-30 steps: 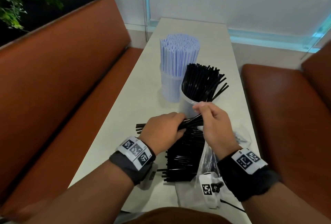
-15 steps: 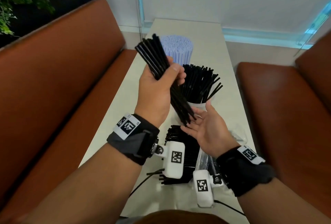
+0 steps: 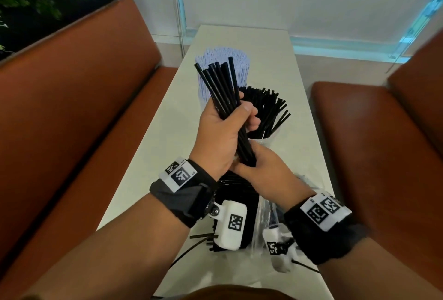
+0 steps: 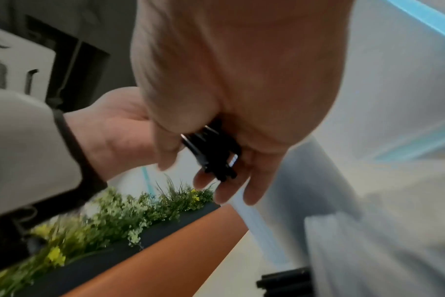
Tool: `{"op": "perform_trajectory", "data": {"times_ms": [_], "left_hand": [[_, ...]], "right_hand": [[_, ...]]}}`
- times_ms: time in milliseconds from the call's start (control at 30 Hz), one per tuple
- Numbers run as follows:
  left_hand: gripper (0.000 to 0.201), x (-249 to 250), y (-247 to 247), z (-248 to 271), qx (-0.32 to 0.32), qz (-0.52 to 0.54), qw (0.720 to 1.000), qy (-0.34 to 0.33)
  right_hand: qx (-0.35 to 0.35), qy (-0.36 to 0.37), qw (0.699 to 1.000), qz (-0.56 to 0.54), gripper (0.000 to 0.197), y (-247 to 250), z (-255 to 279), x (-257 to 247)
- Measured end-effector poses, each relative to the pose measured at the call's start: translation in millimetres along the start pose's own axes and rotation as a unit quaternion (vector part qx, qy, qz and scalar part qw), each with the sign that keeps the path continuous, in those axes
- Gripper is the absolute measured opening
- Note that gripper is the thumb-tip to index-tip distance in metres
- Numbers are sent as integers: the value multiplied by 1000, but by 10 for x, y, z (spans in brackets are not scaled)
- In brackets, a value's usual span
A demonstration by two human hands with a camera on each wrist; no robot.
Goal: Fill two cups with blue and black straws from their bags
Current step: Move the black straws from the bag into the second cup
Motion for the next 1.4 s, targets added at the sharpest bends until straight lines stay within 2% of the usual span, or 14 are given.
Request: {"op": "perform_trajectory", "data": {"times_ms": [167,300,400,500,567,767,900,967,1033,1067,1133,1233,1333,1400], "left_hand": [[21,112,10,-16,-17,6,1000,8],[13,263,-60,-66,-27,-64,996,-53],[10,557,-2,-281,27,-50,988,-141],[9,637,3,-484,70,-41,980,-182],[11,514,-43,-566,85,-54,979,-175],[7,24,83,-772,93,-231,966,-75],[11,-102,159,-827,110,-399,908,-67],[12,-179,123,-844,103,-521,845,-54],[35,-292,139,-823,104,-620,778,-1],[47,-318,162,-798,102,-628,771,22],[63,-327,211,-741,83,-597,797,37],[81,-323,325,-631,63,-544,836,29],[100,-342,530,-483,84,-516,852,35],[97,-362,695,-373,98,-506,856,35]], "right_hand": [[48,29,986,156,8,65,19,14],[48,32,962,266,21,146,-47,65],[34,29,937,346,57,317,-135,212],[-31,5,912,410,33,345,-250,399],[-41,17,910,412,17,312,-346,492],[-47,49,910,408,25,270,-487,687],[-54,56,904,419,28,260,-492,716],[-50,53,907,415,27,261,-488,705],[-49,53,907,414,23,263,-482,695],[-50,53,908,413,19,262,-478,686],[-51,52,909,411,10,265,-471,667],[-60,37,906,418,19,270,-460,663],[-53,55,901,428,16,282,-405,569],[-4,99,908,407,14,300,-303,418]]}}
Point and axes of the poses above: each hand's wrist, its own z-axis away from the middle knuckle, its own y-axis out of the back of the hand, x = y × z, the point moved 4 cm from there along -z, towards the middle knuckle, and after that the axes turned 12 degrees about y, right-handed, at the moved point
